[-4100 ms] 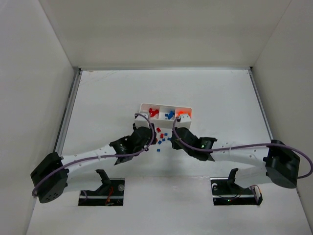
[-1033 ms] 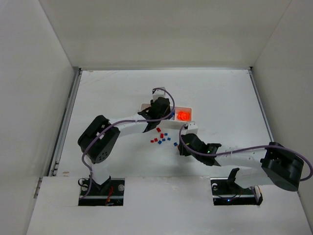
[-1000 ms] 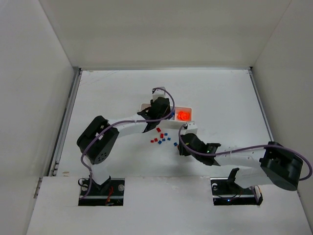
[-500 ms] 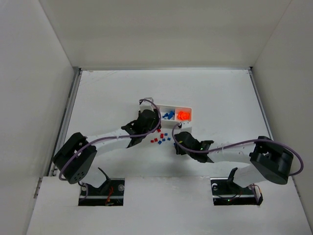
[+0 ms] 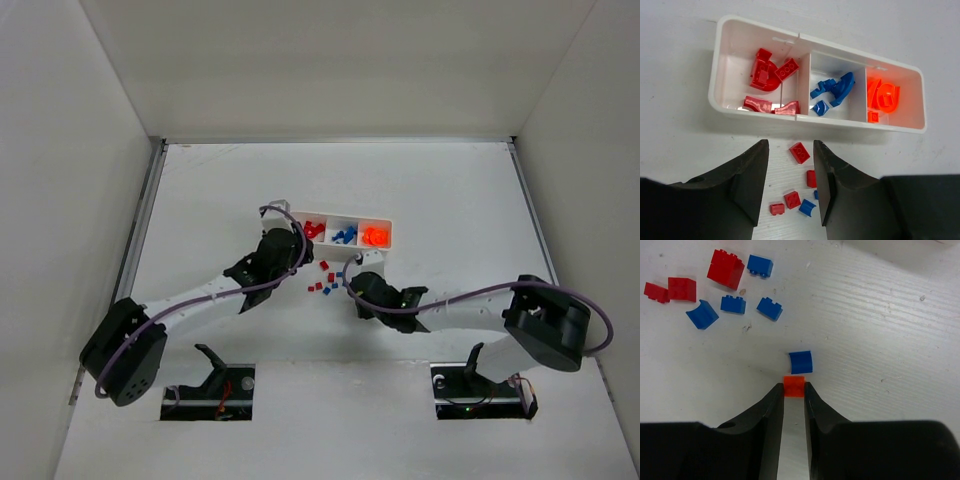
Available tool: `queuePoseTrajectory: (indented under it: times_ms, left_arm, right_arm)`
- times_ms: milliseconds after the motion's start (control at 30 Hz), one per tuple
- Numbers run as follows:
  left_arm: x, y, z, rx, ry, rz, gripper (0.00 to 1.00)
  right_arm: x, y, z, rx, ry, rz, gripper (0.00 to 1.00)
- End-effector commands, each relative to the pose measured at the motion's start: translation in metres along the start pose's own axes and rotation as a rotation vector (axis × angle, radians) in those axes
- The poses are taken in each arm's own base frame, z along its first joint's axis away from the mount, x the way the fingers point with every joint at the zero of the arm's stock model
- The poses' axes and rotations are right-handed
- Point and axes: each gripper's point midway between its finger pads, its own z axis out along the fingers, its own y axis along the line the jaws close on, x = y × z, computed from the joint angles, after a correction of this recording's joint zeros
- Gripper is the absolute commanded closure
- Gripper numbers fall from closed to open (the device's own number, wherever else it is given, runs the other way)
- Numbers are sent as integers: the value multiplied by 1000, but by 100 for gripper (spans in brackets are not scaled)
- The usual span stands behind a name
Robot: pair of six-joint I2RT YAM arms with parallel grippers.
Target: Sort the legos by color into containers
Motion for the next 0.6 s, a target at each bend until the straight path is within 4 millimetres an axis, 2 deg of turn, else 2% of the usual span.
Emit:
queuePoseTrajectory:
  times_ms: [0,100,300,433,567]
  left_arm:
    - [-9,3,-6,1,-36,-21,62]
    - [-7,7,-7,-5,-27,-20,62]
    - [13,11,-17,-3,17,10,61]
    - [37,8,-24,21,65,52,61]
    - [61,7,-29,32,113,78,61]
  right_arm:
    - [7,1,-2,31,27,-28,75]
    - [4,-2,-6,52,17,-27,79]
    - [-29,6,-32,-21,-77,47,80]
    - [-60,7,-47,-95,-139,118,79]
    - [-104,-7,-49,-103,-224,168,79]
